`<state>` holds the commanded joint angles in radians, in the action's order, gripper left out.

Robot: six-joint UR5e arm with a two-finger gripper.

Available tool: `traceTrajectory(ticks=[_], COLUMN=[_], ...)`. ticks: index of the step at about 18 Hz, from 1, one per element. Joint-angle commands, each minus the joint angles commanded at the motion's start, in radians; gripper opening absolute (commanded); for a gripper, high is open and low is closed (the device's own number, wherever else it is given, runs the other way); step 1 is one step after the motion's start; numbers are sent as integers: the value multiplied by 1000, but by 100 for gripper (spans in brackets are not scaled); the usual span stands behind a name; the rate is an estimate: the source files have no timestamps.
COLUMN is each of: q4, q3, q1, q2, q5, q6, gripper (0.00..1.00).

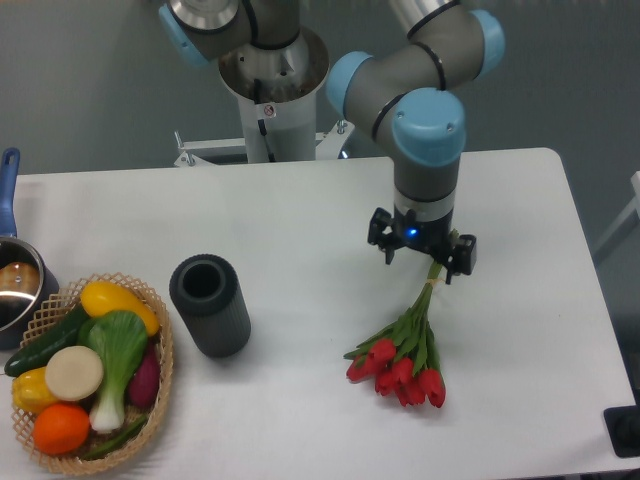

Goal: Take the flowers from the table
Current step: 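Lower the open gripper onto the green stems of the red tulips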

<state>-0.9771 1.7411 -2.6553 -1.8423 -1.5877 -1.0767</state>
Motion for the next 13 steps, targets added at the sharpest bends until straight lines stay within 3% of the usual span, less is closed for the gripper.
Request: traceTrajectory(ticks=[3, 7, 10, 13], q4=[6, 129, 130, 130], q3=[-2, 41, 54, 22], q1=[-11, -9, -12, 4], q2=[-11, -26, -37, -107], q5=[-2, -2, -11, -11], q6=[-34, -31, -37, -45], gripper=[100, 100, 100, 100])
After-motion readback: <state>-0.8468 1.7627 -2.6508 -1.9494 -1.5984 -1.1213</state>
